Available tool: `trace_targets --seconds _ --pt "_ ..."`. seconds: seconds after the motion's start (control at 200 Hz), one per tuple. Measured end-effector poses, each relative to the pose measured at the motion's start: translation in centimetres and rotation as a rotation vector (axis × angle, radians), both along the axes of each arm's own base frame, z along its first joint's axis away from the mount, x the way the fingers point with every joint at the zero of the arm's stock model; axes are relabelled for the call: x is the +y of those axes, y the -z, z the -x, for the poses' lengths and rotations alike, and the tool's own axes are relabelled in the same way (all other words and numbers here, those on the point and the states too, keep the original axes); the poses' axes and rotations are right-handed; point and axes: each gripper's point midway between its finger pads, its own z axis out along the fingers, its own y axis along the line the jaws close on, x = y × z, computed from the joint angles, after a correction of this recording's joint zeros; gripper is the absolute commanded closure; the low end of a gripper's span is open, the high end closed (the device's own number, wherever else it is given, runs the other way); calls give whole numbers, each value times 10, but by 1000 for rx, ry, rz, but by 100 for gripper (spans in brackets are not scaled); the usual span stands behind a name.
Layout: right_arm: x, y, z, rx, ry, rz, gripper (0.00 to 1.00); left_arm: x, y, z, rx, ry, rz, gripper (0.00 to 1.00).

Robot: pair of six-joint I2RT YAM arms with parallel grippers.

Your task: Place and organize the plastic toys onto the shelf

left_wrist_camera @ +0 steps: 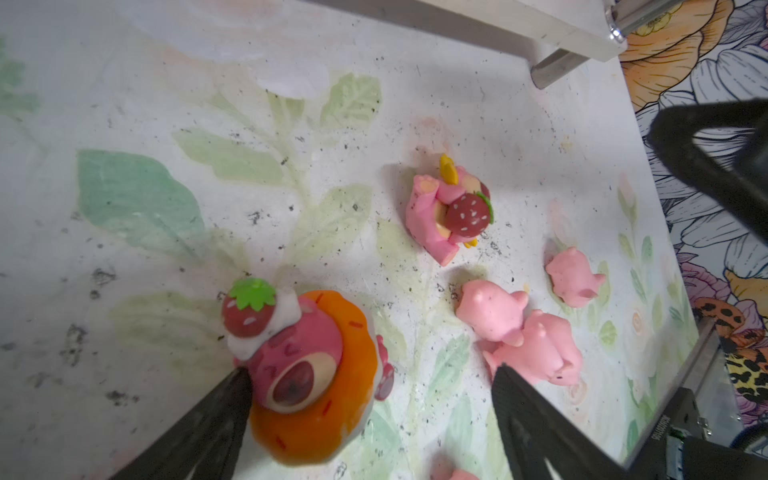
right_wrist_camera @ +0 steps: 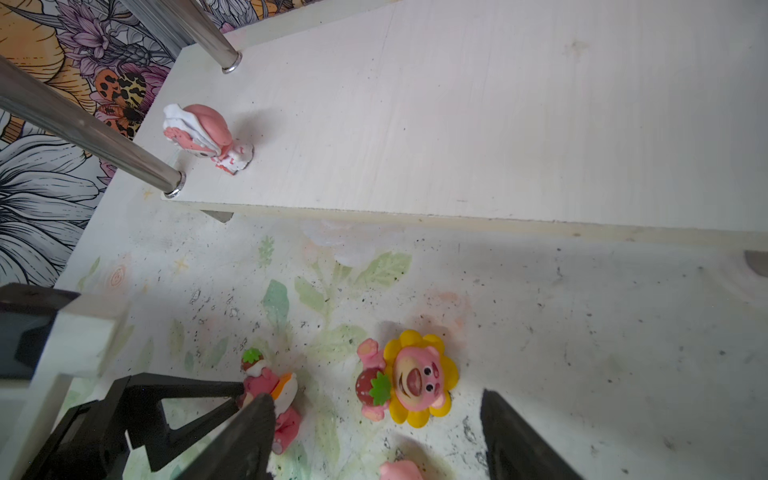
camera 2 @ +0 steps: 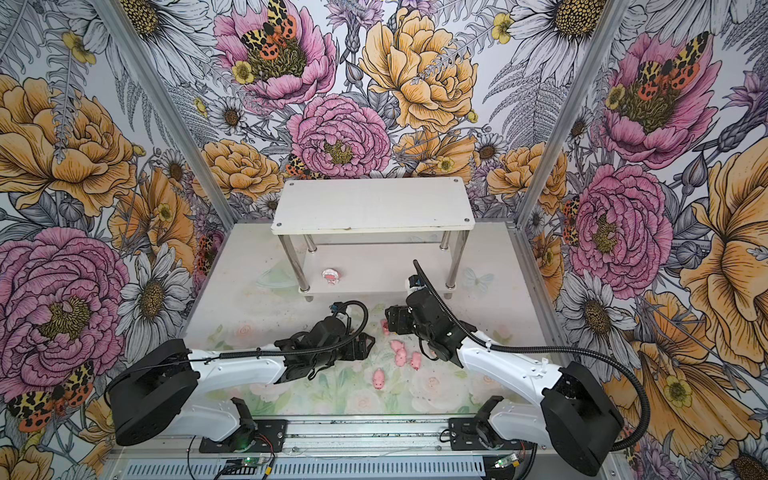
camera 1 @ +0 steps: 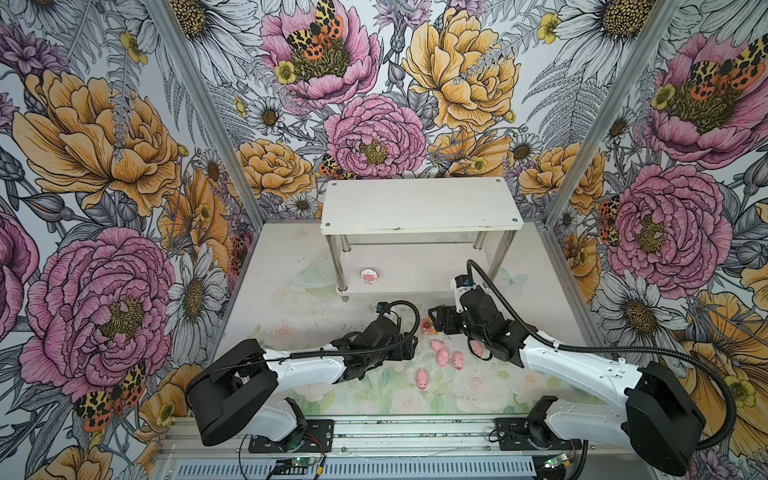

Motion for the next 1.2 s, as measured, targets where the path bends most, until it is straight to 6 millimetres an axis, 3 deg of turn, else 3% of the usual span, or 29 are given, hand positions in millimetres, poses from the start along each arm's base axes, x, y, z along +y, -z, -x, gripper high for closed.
trace_targets --seconds 0.295,0.515,0.761,0.856,1.201 --pt "3 6 -1 18 -6 7 21 13 2 13 6 -18 -75 5" --pt "9 10 -2 26 -25 -5 22 19 26 17 43 -52 -145 22" --pt "10 9 -4 22 -26 -17 22 0 26 0 35 -65 -119 36" --pt "10 9 -4 21 -26 -18 22 0 26 -6 41 -75 -99 47" --pt "11 9 -4 30 -34 -27 23 7 19 -18 37 -49 -73 62"
